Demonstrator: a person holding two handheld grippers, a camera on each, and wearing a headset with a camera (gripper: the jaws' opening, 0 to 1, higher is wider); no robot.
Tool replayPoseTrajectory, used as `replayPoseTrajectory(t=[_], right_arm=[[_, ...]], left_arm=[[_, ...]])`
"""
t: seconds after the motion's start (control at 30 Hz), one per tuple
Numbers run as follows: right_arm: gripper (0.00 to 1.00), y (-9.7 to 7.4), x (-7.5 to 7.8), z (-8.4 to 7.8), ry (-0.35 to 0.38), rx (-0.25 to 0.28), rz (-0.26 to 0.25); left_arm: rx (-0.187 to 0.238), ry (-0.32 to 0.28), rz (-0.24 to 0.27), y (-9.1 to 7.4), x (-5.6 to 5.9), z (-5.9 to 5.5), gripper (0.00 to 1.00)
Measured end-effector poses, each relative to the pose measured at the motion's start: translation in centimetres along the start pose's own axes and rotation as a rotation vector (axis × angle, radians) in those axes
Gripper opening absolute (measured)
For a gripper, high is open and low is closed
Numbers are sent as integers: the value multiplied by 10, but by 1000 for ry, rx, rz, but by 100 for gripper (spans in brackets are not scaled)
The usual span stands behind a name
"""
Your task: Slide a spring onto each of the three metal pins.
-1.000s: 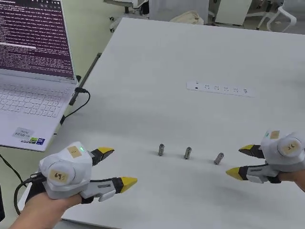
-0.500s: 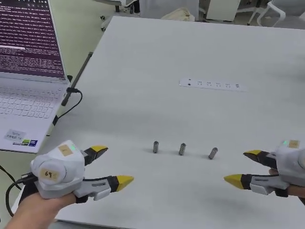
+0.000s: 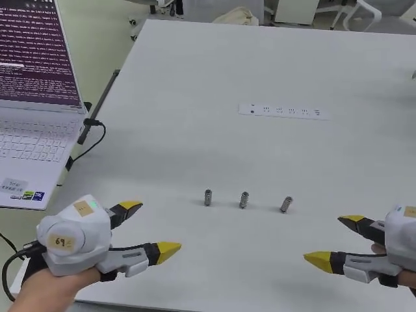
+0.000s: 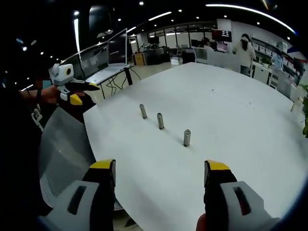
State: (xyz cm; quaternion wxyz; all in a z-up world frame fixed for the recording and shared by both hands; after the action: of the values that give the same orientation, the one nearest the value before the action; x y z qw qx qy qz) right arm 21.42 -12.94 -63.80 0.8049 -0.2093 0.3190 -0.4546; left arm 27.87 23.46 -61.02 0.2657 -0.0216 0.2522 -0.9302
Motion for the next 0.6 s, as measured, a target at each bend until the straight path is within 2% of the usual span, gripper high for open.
replayPoseTrajectory(t=[0.37, 0.6], right_arm=[[82, -4, -7, -9, 24, -3, 4], [83, -6, -8, -14, 40, -4, 1]], left_arm=[[-5, -13, 3, 1, 0, 0, 66], [-1, -18, 20, 0, -4, 5, 67]])
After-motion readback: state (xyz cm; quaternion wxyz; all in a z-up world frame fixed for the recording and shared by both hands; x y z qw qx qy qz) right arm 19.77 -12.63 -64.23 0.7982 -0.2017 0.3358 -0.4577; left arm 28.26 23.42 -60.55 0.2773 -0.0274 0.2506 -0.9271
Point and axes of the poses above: the centre of the closed fingertips' face, and the gripper's own axes: y roughly forward along the fingers, x roughly to its right, z roughly out of its top, the point moved 7 cm from there along -y, roughly backward along the fingers, and after that the axes turned 13 degrees about y, right-handed, at the moved point
